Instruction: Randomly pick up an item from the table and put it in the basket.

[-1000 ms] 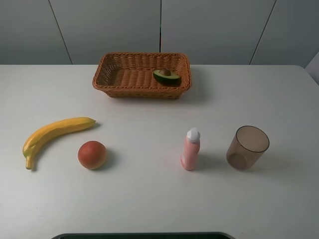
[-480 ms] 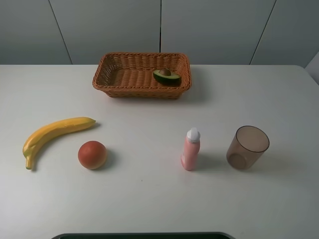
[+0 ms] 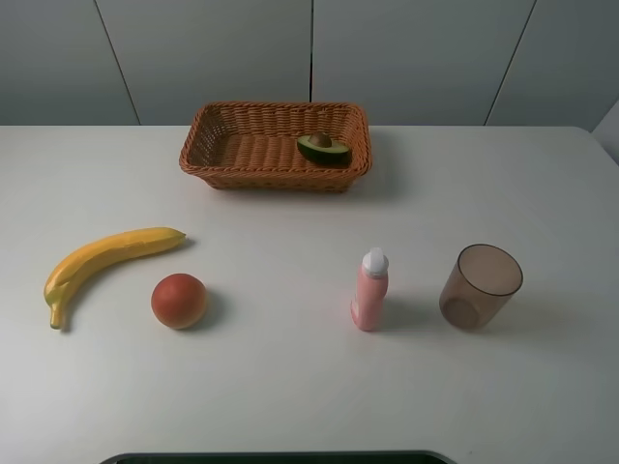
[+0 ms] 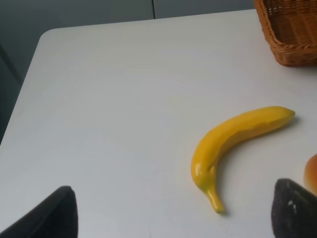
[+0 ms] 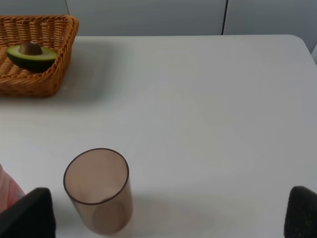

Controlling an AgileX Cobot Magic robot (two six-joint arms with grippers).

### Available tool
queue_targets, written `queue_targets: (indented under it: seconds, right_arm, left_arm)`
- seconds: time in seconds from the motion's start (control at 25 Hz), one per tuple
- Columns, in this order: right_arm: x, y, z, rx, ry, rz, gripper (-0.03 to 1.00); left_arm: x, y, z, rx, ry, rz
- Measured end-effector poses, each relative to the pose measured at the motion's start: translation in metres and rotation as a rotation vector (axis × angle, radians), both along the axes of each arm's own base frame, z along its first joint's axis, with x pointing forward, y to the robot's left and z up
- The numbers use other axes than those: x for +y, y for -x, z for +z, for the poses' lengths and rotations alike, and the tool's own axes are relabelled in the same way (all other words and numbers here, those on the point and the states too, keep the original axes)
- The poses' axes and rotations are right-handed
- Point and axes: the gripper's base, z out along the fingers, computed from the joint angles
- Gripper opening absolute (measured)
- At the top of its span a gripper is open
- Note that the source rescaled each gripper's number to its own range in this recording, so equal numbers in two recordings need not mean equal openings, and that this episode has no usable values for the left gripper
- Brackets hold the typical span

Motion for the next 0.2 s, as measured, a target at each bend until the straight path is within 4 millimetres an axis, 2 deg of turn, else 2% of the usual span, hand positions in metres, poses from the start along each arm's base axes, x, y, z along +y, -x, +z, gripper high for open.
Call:
queue_targets:
  seconds: [0.2]
  right_arm:
    - [0.0, 0.0, 0.0, 0.0, 0.0, 0.0, 1.0]
  left_arm:
    - [0.0, 0.0, 0.0, 0.0, 0.0, 0.0]
